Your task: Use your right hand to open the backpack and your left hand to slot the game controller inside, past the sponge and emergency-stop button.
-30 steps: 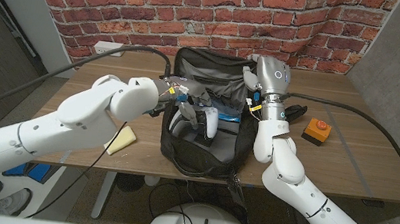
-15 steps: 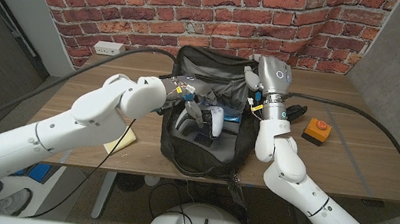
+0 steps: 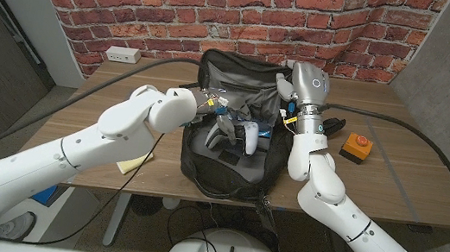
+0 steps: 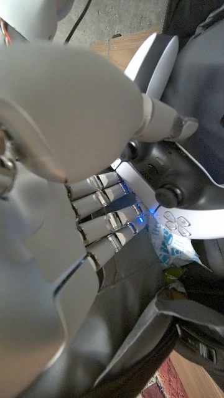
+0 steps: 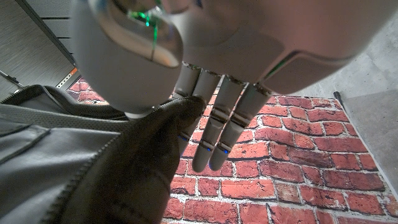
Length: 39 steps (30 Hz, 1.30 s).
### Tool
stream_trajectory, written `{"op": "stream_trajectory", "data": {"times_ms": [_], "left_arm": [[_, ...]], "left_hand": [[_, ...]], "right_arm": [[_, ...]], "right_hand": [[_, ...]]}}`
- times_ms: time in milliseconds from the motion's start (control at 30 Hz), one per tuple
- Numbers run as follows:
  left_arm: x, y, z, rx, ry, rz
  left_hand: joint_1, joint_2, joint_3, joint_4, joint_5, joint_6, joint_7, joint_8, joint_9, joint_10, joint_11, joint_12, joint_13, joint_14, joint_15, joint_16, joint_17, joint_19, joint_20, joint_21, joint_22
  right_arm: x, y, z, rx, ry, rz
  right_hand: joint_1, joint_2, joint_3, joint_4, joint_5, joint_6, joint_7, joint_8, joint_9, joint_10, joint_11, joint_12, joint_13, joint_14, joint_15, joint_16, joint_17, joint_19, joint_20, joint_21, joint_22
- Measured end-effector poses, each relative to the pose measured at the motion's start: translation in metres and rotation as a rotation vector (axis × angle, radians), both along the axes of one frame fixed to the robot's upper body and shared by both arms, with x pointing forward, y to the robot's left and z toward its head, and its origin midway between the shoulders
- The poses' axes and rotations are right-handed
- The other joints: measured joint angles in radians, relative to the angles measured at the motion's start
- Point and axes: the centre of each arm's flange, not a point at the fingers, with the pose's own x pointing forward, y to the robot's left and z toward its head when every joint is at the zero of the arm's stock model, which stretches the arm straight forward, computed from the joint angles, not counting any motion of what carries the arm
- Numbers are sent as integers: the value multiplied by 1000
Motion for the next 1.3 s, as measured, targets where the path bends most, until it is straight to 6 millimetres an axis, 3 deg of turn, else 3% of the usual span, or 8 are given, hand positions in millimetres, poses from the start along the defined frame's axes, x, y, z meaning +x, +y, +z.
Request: {"op": "stream_trajectory", "data": {"times_ms": [333, 867, 1100, 1233, 1300], "left_arm": [[14, -7, -7, 5, 24, -8], [31, -11, -14, 10, 74, -18], [34, -11, -15, 20, 98, -19], [35, -11, -15, 24, 108, -19], [36, -11, -16, 29, 117, -18]], "left_hand": [[0, 0, 0, 0, 2, 0, 0, 1, 0, -18, -1, 0, 0, -13, -12, 0, -4, 0, 0, -6, 0], [0, 0, 0, 0, 2, -30, 5, -8, 8, -94, 3, -3, 0, -93, 11, 1, -3, -26, 0, -21, 0], [17, 17, -7, 8, 2, -60, -2, -11, 7, -138, 6, -3, 0, -147, 21, 1, -2, -49, 1, -29, -3], [2, 31, 0, 25, 2, -87, 0, -14, 6, -173, 14, -3, 0, -180, 25, 1, 0, -64, 2, -29, -3], [-46, 54, -7, 32, 2, -105, 0, -15, 6, -196, 19, -3, 0, -202, 25, 1, 0, -73, 4, -29, -3]], "right_arm": [[1, 0, 3, 5, -13, 5], [2, 1, 5, 17, -25, 6], [2, 1, 5, 23, -29, 3], [1, 1, 5, 25, -31, 3], [1, 1, 5, 27, -32, 2]], "right_hand": [[0, 0, 0, 0, 0, 2, 0, -3, 5, 2, 2, -7, 0, 0, 0, 0, 5, 0, 0, 8, -5], [0, 0, 2, 2, -1, 3, 0, -7, 6, 2, 2, -7, 5, 0, 0, 0, 4, -6, 2, 15, -5], [0, 0, 2, 2, 0, 2, -1, -3, 5, 2, 2, -7, 5, 0, 0, 0, 6, -6, 2, 15, -5], [0, 0, 2, 2, 0, 2, -1, -2, 5, 2, 2, -7, 5, 0, 0, 0, 9, -9, 5, 15, -5], [0, 0, 3, 2, 0, 3, 0, -2, 5, 2, 2, -11, 5, 0, 0, 0, 9, -9, 5, 15, -5]]}}
